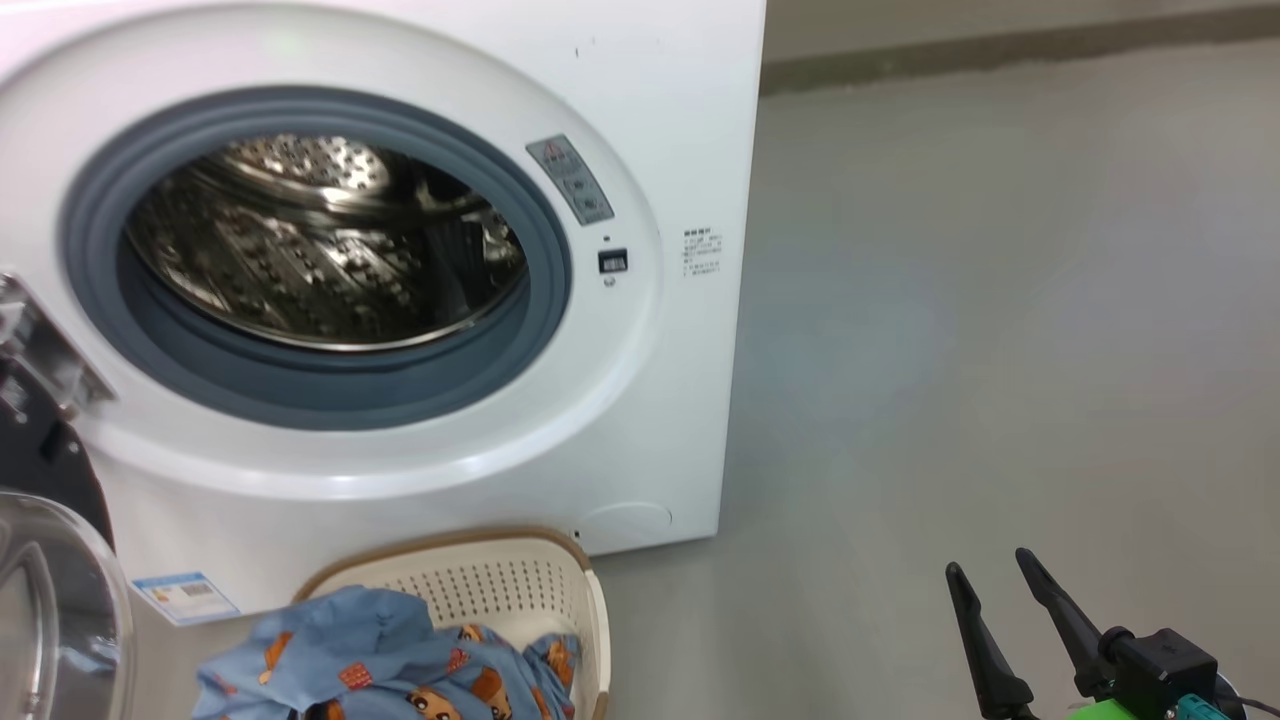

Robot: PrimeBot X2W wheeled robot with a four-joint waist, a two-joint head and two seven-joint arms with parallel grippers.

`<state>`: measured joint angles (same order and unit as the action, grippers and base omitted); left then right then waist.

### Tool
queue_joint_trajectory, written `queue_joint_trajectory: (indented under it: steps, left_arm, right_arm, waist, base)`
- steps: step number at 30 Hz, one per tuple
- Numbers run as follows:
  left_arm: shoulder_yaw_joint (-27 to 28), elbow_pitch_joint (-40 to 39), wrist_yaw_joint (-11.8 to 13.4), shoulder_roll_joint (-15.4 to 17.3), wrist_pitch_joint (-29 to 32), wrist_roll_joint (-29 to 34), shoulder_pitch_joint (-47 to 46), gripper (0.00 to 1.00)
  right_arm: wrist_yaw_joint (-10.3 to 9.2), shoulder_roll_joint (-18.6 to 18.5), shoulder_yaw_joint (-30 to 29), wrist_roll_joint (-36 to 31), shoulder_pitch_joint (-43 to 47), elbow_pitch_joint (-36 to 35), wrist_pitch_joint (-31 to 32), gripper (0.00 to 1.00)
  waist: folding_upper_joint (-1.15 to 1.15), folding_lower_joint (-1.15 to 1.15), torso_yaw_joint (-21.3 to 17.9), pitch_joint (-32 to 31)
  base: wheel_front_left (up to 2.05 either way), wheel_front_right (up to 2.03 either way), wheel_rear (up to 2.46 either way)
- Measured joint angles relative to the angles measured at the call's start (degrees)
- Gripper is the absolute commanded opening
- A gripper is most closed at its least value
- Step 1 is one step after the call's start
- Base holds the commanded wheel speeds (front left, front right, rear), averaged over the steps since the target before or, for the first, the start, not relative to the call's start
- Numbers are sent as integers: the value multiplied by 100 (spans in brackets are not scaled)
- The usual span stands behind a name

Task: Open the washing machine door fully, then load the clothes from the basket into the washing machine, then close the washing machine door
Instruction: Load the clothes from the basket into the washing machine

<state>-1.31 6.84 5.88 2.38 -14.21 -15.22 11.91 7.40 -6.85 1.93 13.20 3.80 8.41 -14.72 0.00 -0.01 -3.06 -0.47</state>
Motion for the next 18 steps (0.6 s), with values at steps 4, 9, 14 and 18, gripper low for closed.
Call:
queue_joint_trajectory:
  steps: [4,9,14,18]
  left_arm:
    - [29,-276,0,3,0,67,162,0]
    - [40,-554,0,12,0,94,284,0]
    - [3,-635,-1,16,0,133,348,0]
    - [-4,-646,-3,16,0,133,348,0]
  right_arm:
    - [0,1,-19,-2,7,-3,0,100]
    - [0,1,-49,-8,146,-3,0,100]
    - [0,10,-48,-9,210,-4,0,100]
    - [0,24,-44,-9,210,-5,0,100]
  waist:
    - [0,0,14,-192]
    - [0,0,36,-321]
    - [0,0,80,-358]
    - [0,0,84,-352]
  base:
    - [0,0,0]
    - [0,0,0]
    - [0,0,0]
    - [0,0,0]
